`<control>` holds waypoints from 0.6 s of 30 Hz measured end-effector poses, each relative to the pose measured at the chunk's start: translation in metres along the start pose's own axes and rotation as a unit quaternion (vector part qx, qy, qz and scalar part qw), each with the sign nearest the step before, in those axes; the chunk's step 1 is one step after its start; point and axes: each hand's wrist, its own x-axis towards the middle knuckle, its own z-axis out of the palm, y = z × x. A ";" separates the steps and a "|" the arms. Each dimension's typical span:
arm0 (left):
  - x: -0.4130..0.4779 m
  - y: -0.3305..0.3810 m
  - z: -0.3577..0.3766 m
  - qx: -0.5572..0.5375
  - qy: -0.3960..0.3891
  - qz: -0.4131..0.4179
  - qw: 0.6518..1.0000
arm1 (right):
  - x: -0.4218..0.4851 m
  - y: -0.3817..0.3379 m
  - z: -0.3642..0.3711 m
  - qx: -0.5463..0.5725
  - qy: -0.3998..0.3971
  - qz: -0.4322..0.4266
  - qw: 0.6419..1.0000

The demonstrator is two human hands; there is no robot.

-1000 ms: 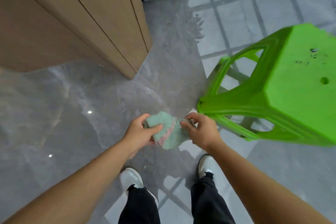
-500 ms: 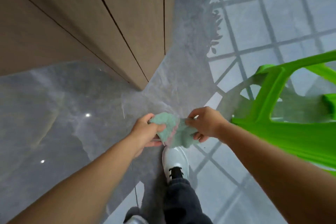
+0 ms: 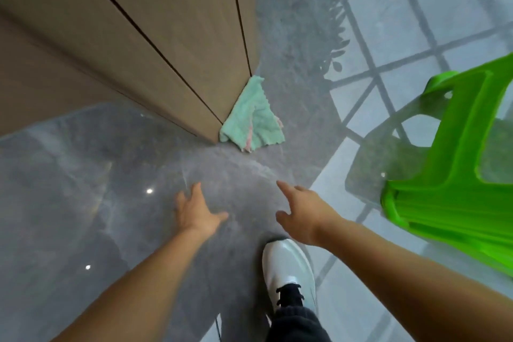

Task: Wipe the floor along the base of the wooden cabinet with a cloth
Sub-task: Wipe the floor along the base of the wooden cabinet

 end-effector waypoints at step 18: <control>0.087 -0.039 0.085 0.131 0.303 0.118 0.936 | 0.194 -0.032 -0.015 -0.103 0.310 -0.163 0.931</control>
